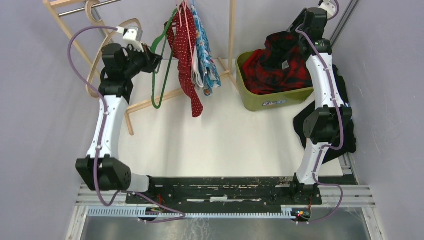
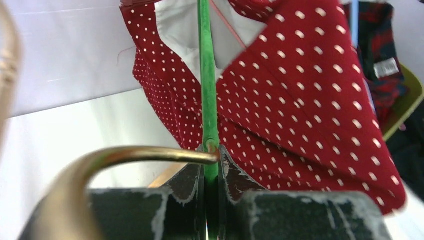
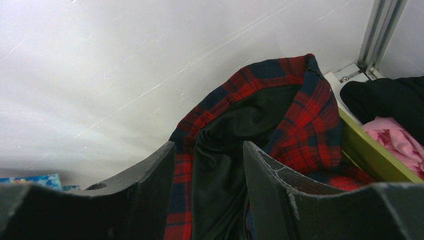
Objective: Remove the skirt from the hanger
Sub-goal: Place the hanger at the clothesline.
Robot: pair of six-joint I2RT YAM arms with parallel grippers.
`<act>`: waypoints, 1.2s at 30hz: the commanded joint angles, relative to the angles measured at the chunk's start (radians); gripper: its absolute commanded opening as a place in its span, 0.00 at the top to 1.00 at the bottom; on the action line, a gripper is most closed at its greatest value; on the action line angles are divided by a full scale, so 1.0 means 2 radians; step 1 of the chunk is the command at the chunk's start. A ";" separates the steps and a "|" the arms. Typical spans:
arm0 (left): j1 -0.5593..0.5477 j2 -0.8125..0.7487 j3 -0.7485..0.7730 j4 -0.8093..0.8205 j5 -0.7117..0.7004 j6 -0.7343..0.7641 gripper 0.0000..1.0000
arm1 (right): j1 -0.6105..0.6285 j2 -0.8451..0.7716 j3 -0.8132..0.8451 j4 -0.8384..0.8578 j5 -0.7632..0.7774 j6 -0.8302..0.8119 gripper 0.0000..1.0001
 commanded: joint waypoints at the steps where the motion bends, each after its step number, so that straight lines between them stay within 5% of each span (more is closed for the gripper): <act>1: -0.001 -0.091 -0.047 0.033 0.083 0.068 0.97 | -0.003 0.013 0.026 0.019 -0.021 -0.018 0.42; 11: -0.001 -0.156 -0.055 -0.019 0.158 0.163 0.97 | -0.004 0.032 0.055 0.011 -0.019 -0.027 0.43; 21: -0.001 -0.175 -0.057 -0.037 0.185 0.169 0.97 | -0.004 0.023 0.052 0.020 -0.053 -0.056 0.43; 28: -0.004 -0.200 -0.072 -0.040 0.193 0.154 0.97 | 0.002 -0.005 0.010 0.116 -0.258 -0.057 0.46; 36: -0.015 -0.239 -0.127 -0.042 0.134 0.175 0.97 | 0.049 -0.053 -0.044 0.154 -0.308 -0.047 0.45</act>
